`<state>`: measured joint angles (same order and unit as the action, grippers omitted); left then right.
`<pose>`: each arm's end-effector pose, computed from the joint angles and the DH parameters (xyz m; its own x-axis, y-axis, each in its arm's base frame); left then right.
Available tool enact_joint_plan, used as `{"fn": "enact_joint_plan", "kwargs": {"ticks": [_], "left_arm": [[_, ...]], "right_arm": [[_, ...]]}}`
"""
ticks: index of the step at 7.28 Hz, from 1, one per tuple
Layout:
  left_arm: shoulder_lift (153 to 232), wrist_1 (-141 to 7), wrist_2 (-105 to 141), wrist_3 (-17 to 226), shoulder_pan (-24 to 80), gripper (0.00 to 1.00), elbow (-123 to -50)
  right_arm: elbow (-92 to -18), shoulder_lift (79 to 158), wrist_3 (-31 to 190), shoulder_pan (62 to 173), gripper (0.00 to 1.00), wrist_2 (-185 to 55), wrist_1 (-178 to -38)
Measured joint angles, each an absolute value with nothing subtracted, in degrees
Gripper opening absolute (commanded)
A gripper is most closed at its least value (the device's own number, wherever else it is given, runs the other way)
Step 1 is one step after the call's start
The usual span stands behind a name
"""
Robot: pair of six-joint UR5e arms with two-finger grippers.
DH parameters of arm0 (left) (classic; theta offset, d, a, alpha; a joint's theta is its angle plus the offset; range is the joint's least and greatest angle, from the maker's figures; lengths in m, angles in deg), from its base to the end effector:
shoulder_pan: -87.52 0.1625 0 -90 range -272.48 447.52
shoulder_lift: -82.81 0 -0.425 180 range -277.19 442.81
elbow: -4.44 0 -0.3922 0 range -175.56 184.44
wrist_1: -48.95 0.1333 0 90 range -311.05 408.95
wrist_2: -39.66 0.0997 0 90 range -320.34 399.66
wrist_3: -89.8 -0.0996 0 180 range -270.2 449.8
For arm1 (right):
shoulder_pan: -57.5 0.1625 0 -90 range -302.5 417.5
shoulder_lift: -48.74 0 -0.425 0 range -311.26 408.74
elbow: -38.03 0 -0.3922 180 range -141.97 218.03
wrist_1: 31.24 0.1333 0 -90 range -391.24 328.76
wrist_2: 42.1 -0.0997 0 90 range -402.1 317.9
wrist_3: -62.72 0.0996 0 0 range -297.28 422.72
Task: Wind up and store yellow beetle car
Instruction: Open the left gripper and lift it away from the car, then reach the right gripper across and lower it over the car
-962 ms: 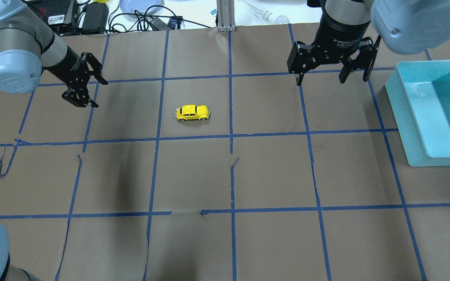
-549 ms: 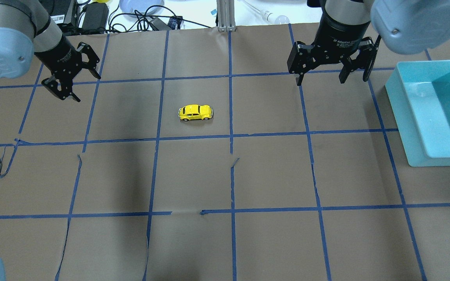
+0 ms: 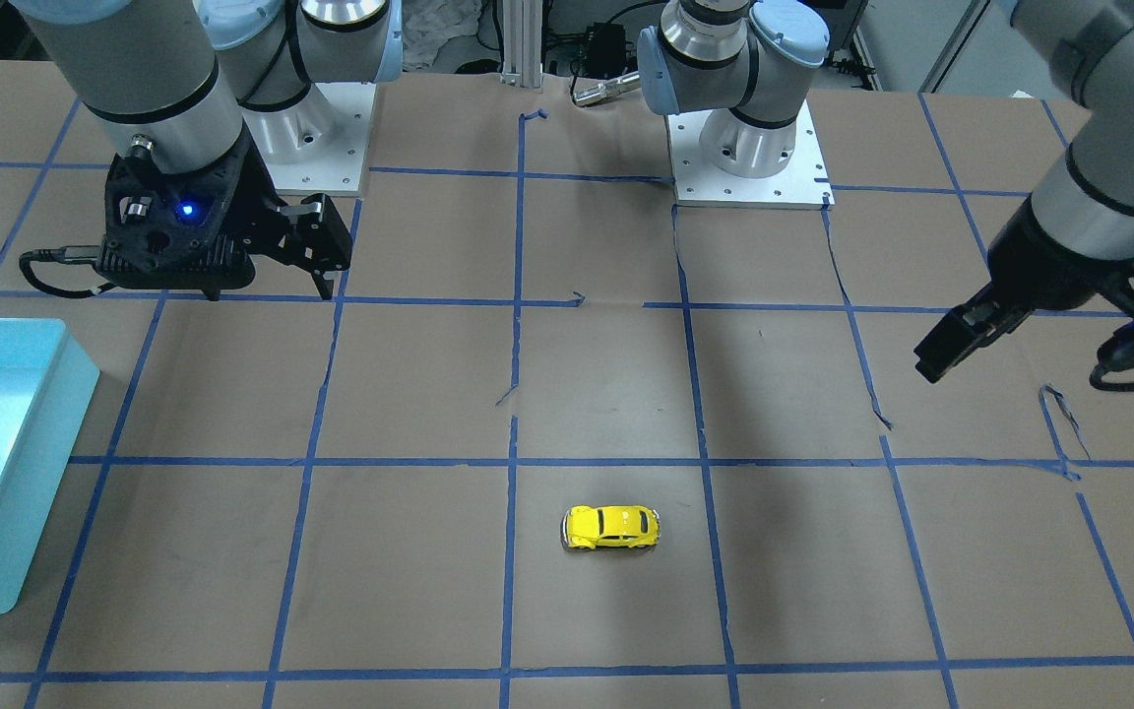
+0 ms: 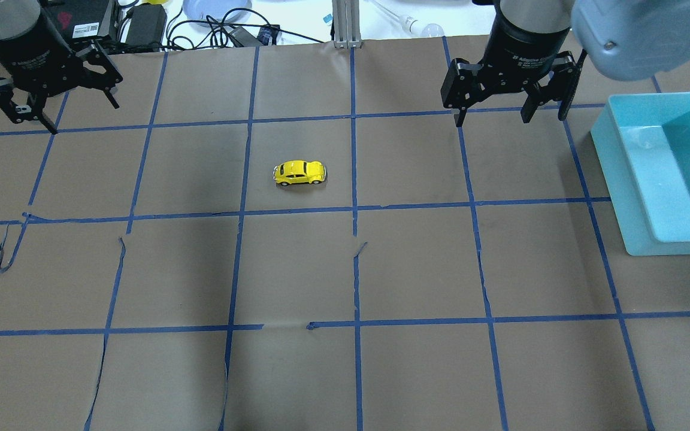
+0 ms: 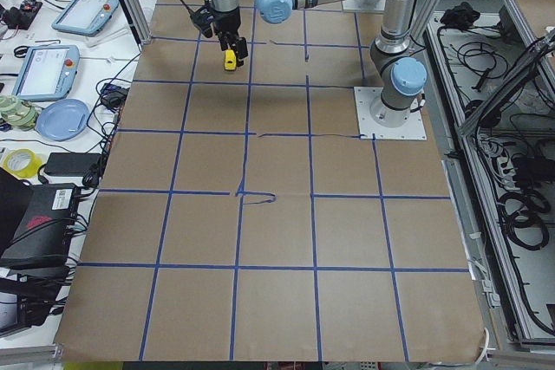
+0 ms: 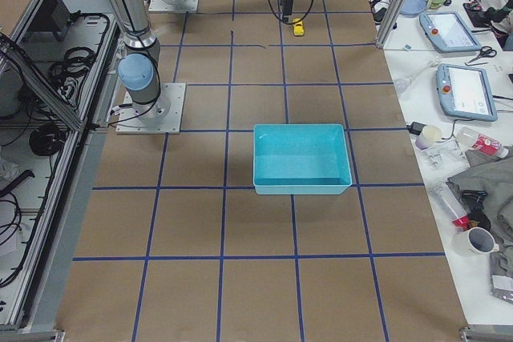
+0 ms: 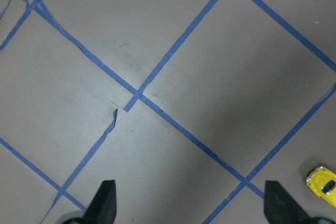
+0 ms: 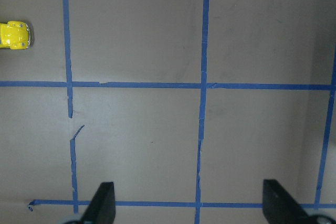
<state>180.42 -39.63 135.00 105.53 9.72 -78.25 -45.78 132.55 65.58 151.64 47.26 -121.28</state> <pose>-0.0050 -0.5639 0.4845 -0.8791 -0.4692 -0.0843 -0.4671 0.8831 -0.0440 0.1729 -0.5267 0.4855 -0.9997 -0.0223 -0.0112 -0.0223 0.9998 -0.0001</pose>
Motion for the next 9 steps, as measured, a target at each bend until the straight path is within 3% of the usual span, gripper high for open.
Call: {"fn": "enact_joint_plan", "kwargs": {"ticks": [9], "left_arm": [[174.7, -46.8, 133.9, 88.1, 5.7, 1.0, -80.3]], "right_arm": [[-44.8, 132.2, 55.9, 151.8, 1.0, 47.3, -125.6]]}}
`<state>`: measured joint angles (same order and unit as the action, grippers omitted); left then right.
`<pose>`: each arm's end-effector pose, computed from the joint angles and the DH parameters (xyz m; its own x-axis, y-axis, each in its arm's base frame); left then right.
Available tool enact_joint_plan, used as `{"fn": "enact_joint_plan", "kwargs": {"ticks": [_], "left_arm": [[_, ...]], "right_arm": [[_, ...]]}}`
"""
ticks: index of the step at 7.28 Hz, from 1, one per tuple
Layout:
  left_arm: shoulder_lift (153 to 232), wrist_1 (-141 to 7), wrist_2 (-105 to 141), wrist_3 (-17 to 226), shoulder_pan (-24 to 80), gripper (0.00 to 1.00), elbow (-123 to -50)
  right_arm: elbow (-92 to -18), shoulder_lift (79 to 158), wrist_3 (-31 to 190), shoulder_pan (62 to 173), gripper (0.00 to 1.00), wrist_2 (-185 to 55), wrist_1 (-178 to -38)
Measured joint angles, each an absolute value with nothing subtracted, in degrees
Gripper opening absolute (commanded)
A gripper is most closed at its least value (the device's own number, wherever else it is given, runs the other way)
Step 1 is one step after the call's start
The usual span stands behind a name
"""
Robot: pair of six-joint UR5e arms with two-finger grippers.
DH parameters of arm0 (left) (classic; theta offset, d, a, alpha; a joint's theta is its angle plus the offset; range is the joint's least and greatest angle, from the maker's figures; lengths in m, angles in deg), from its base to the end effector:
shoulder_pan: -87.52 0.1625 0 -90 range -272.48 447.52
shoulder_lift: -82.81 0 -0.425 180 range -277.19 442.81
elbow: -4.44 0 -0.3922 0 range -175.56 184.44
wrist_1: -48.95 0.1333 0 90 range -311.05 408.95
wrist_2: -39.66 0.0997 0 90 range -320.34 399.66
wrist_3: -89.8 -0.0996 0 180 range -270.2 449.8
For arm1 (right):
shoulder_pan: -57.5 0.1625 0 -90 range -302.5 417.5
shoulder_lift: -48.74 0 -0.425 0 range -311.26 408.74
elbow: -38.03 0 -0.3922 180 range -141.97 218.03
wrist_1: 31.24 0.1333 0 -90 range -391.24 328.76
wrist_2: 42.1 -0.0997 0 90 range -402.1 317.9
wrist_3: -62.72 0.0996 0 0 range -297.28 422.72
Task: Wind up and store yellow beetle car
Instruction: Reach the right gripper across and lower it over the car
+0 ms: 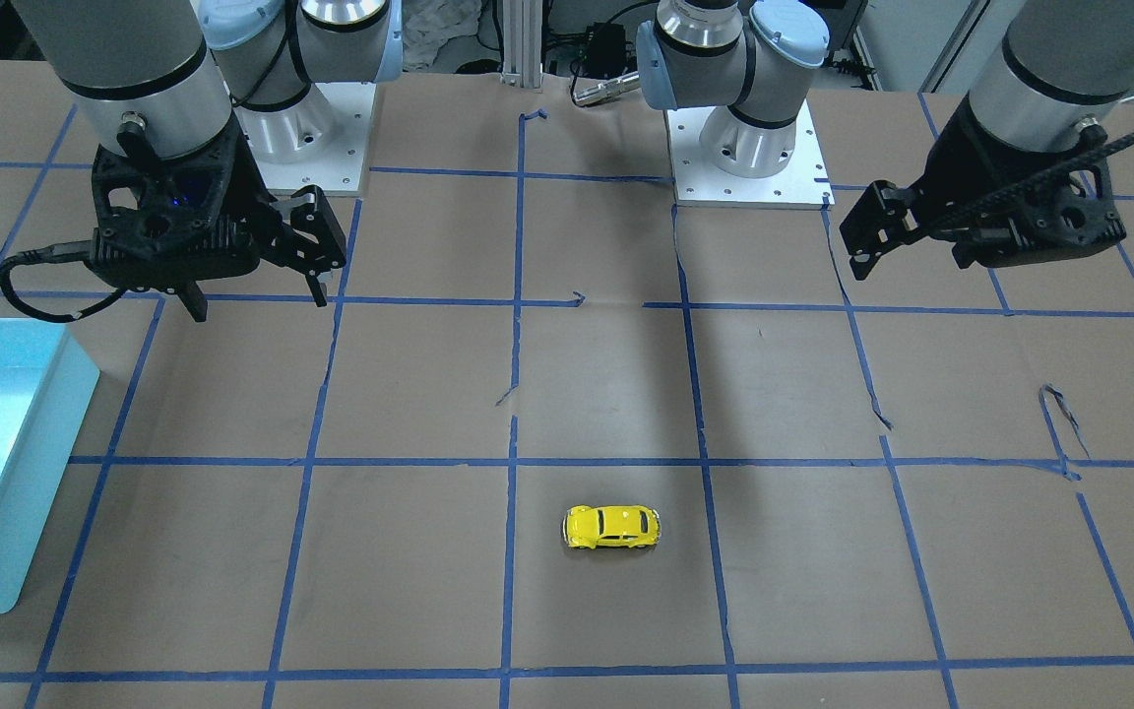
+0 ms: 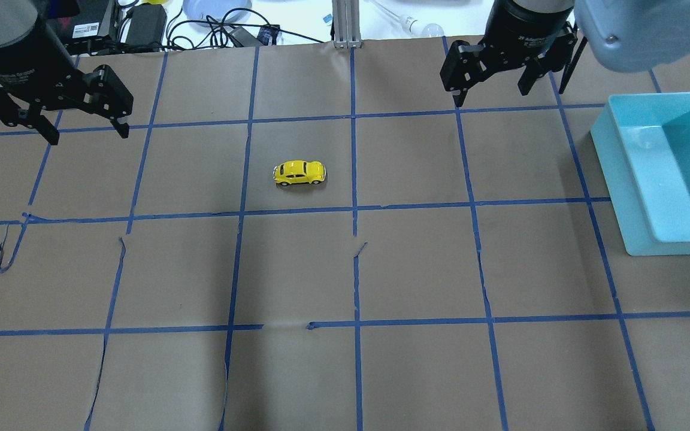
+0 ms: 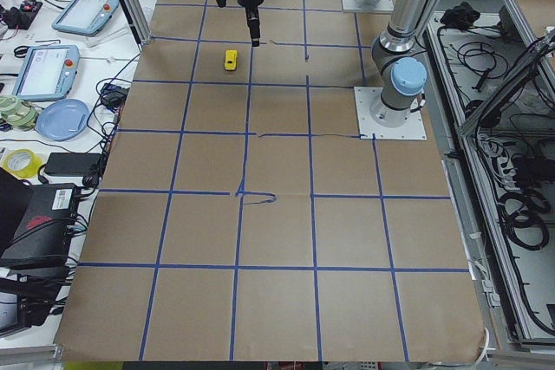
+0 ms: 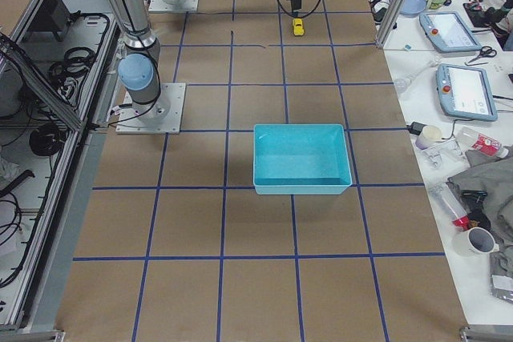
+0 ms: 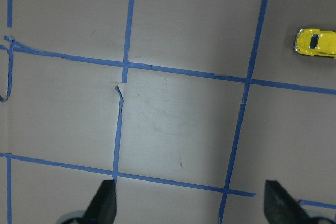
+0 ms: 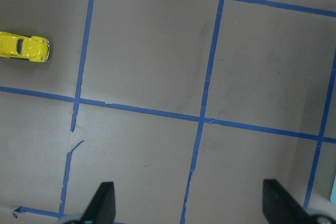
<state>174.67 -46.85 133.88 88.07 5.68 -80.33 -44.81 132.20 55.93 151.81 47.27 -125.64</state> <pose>-0.0536 -0.5135 0.5069 -0.9915 -0.1085 -0.0722 -0.1119 0.9927 0.0446 0.1752 -0.5370 0.4985 -0.9812 -0.1930 -0.0005 -0.1922 0.9774 -0.0882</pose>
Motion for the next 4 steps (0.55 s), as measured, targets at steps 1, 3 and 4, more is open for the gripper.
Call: {"fn": "enact_joint_plan", "kwargs": {"ticks": [1, 3, 4], "left_arm": [[173.9, -46.9, 133.7, 88.0, 4.7, 1.0, -80.9], [173.0, -46.9, 130.4, 87.4, 4.1, 1.0, -81.7], [172.9, -46.9, 129.4, 86.4, 3.9, 1.0, -81.8]], "right_arm": [[-45.1, 131.7, 53.1, 151.9, 1.0, 47.3, -125.8], [-45.3, 128.4, 43.5, 152.1, 1.0, 46.8, -130.7], [-45.3, 126.2, 36.7, 152.3, 1.0, 45.3, -133.7]]}}
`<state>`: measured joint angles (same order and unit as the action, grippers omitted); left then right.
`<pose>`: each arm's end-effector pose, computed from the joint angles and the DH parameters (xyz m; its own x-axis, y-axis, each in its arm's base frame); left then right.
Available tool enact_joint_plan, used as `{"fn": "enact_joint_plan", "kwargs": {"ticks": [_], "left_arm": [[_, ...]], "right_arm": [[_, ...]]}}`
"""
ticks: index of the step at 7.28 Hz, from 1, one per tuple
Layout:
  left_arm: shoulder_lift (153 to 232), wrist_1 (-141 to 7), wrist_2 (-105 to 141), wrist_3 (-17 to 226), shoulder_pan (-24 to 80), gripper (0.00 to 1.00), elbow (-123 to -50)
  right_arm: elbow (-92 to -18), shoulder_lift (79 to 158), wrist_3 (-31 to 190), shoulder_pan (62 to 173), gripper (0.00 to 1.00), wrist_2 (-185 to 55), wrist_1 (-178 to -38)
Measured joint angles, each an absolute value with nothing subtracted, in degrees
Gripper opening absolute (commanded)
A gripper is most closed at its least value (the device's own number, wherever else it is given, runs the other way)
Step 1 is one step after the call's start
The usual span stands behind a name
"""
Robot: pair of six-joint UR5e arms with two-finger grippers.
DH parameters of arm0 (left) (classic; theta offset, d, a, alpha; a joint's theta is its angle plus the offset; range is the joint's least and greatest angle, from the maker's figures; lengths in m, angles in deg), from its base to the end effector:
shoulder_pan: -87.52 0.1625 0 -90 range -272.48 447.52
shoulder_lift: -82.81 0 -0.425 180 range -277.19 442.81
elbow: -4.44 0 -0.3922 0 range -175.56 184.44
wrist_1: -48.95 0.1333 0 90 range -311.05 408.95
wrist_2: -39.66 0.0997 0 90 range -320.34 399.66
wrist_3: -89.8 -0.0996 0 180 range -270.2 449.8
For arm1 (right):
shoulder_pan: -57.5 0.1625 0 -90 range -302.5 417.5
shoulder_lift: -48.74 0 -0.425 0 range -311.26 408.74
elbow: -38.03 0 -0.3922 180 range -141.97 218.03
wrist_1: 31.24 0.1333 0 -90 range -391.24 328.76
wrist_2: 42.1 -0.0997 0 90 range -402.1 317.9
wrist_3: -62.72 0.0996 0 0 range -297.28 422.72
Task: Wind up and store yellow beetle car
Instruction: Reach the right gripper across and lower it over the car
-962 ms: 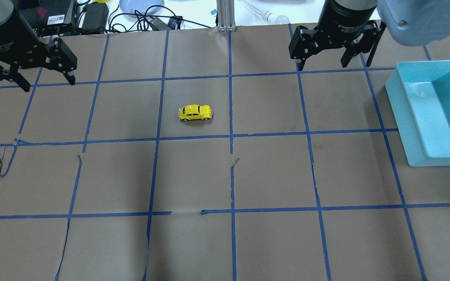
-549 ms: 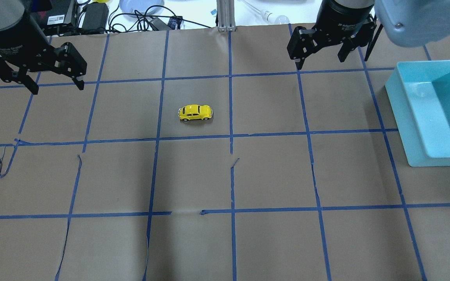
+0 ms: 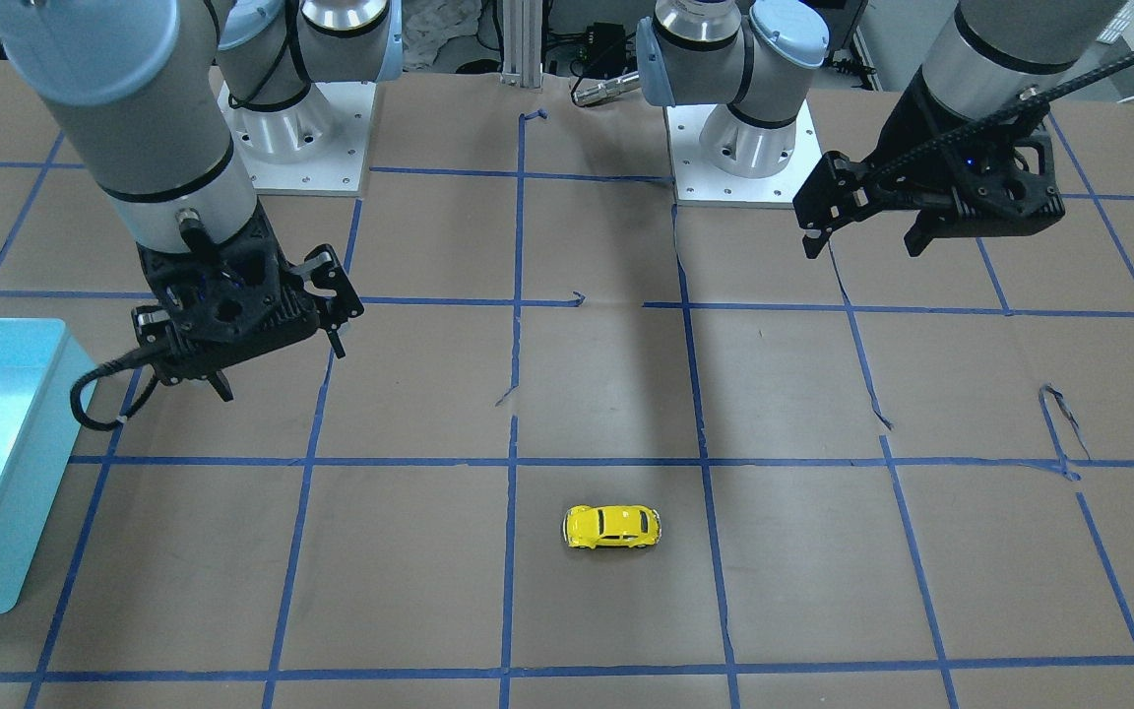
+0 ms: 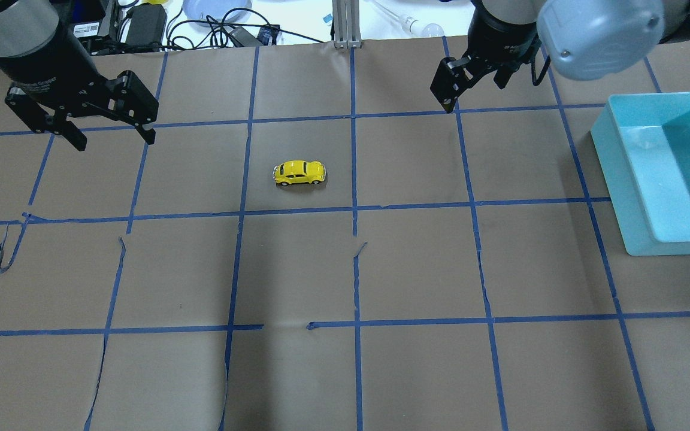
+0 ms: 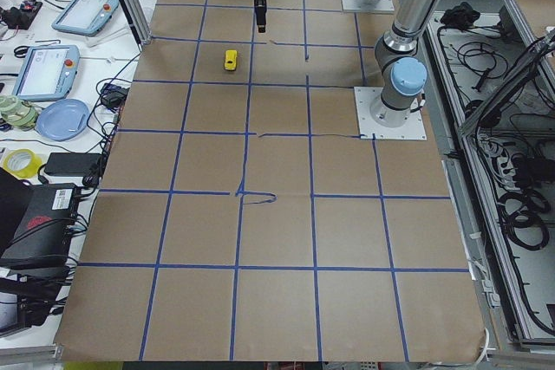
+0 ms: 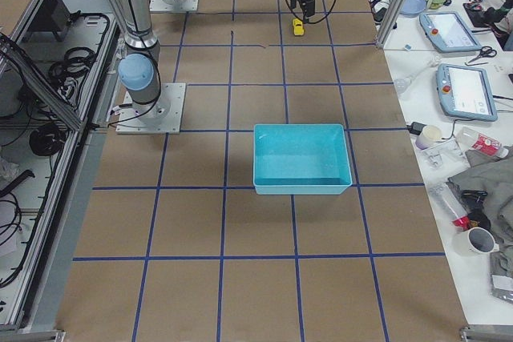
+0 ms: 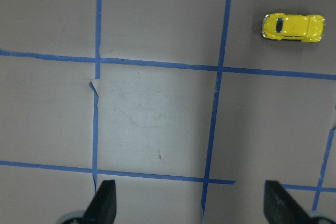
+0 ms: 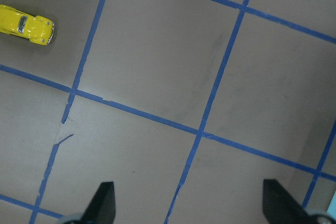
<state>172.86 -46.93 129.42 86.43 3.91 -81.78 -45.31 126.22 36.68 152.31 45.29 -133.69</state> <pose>-0.0786 -0.4995 0.5097 -0.9986 -0.0529 0.0064 -0.0526 0.9979 0.0372 0.1871 -0.5791 0.4500 -0.8574 -0.5145 0.0097 -0.5116 0.8503 -0.1230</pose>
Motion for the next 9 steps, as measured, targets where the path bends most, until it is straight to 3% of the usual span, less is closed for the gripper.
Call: {"fn": "enact_joint_plan", "kwargs": {"ticks": [3, 6, 9], "left_arm": [[172.6, -47.0, 129.0, 85.0, 3.9, 1.0, -82.3], [172.5, -46.9, 130.7, 85.0, 4.5, 1.0, -82.7], [172.5, -46.9, 131.1, 84.9, 4.7, 1.0, -82.9]], "right_arm": [[-45.1, 119.9, 10.7, 154.1, 1.0, 39.5, -140.4], [-44.2, 111.7, -5.7, 162.7, 1.0, 37.7, -148.0], [-38.1, 103.0, -13.9, 168.4, 1.0, 37.7, -149.3]]}}
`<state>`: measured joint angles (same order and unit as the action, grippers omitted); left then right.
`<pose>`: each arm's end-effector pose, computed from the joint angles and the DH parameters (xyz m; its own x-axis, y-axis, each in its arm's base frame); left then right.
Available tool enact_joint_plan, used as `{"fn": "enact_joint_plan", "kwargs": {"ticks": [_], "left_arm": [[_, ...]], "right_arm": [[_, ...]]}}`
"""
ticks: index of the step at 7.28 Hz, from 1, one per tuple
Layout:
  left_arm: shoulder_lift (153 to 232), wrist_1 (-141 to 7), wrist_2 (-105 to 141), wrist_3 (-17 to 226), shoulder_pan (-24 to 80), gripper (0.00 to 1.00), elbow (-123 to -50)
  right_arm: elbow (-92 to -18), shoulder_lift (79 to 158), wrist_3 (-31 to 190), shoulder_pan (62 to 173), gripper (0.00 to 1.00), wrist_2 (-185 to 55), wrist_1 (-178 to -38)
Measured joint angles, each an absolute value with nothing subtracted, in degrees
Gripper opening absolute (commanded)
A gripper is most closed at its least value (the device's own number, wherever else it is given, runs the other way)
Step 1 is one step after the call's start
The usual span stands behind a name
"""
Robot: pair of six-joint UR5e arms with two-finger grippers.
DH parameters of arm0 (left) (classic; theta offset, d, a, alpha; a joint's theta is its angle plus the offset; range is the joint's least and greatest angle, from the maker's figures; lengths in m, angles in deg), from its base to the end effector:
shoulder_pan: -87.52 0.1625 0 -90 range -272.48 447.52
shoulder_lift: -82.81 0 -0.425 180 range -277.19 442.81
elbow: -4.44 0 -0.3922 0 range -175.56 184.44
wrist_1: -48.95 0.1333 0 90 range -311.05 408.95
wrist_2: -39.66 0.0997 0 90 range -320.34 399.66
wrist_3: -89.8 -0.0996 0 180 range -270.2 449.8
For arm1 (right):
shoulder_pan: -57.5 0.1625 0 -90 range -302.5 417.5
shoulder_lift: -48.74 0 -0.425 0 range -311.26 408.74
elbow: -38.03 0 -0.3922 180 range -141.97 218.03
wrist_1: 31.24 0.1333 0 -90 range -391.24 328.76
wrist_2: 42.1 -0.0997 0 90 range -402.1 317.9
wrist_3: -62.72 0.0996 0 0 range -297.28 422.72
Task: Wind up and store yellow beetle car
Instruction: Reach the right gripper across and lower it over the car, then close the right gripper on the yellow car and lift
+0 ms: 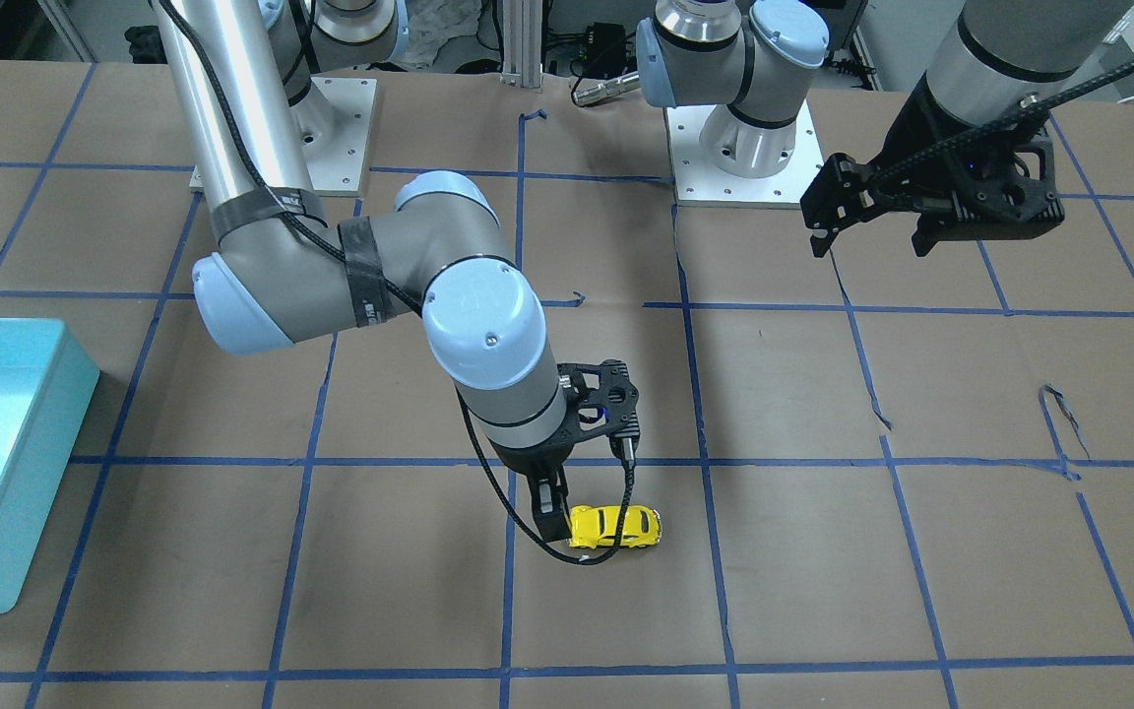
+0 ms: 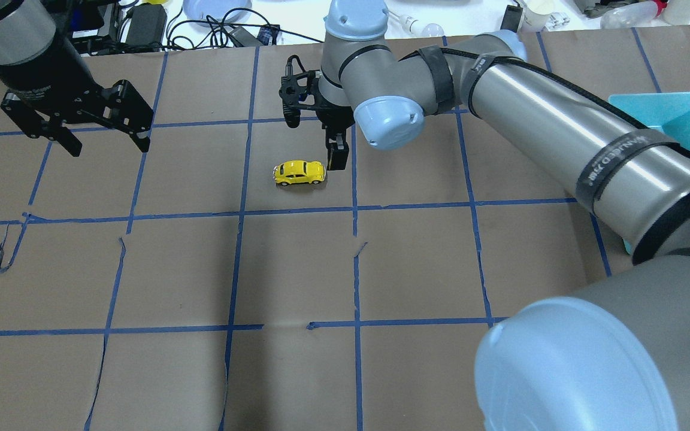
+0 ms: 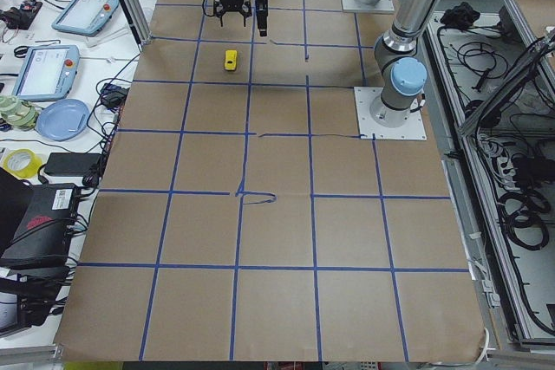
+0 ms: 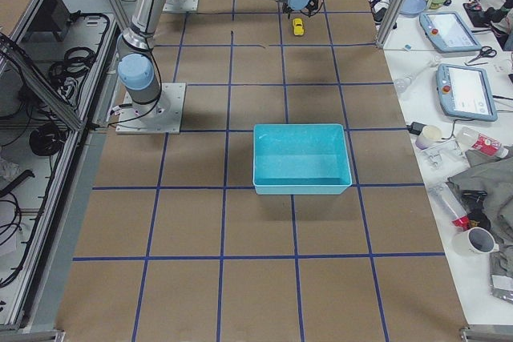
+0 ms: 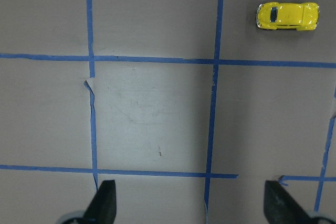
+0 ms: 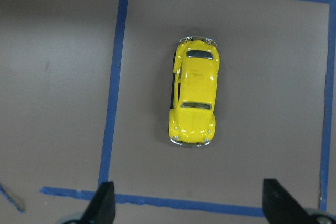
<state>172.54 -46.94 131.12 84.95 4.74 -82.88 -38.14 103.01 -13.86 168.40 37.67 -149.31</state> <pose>-0.0689 -0.4967 0.5031 -0.9990 -0.0401 -0.0210 -0.0412 0.9977 0.0533 0.3985 -0.6204 0.2745 0.1332 -0.9890 0.0636 -0.9699 -0.1433 -0.1967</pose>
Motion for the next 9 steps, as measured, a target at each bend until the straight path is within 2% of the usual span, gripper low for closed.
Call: {"fn": "enact_joint_plan", "kwargs": {"ticks": [3, 6, 7, 8, 9], "left_arm": [[172.5, -46.9, 131.2, 84.9, 4.8, 1.0, -82.9], [172.6, -46.9, 131.2, 83.9, 4.9, 1.0, -82.9], [172.6, -46.8, 131.2, 83.5, 5.0, 1.0, -82.9], [172.6, -46.8, 131.1, 83.3, 5.0, 1.0, -82.9], [172.6, -46.7, 131.1, 83.2, 5.0, 1.0, -82.9]], "right_arm": [[-31.2, 95.4, -11.9, 171.1, 1.0, 37.7, -148.6], [-29.6, 92.3, -11.0, 172.5, 0.99, 38.4, -148.0], [-29.5, 91.7, -11.1, 172.6, 0.89, 38.5, -148.1], [-29.5, 91.3, -11.1, 172.6, 0.48, 38.6, -148.2], [-29.5, 91.2, -11.3, 172.6, 0.21, 38.7, -148.4]]}}
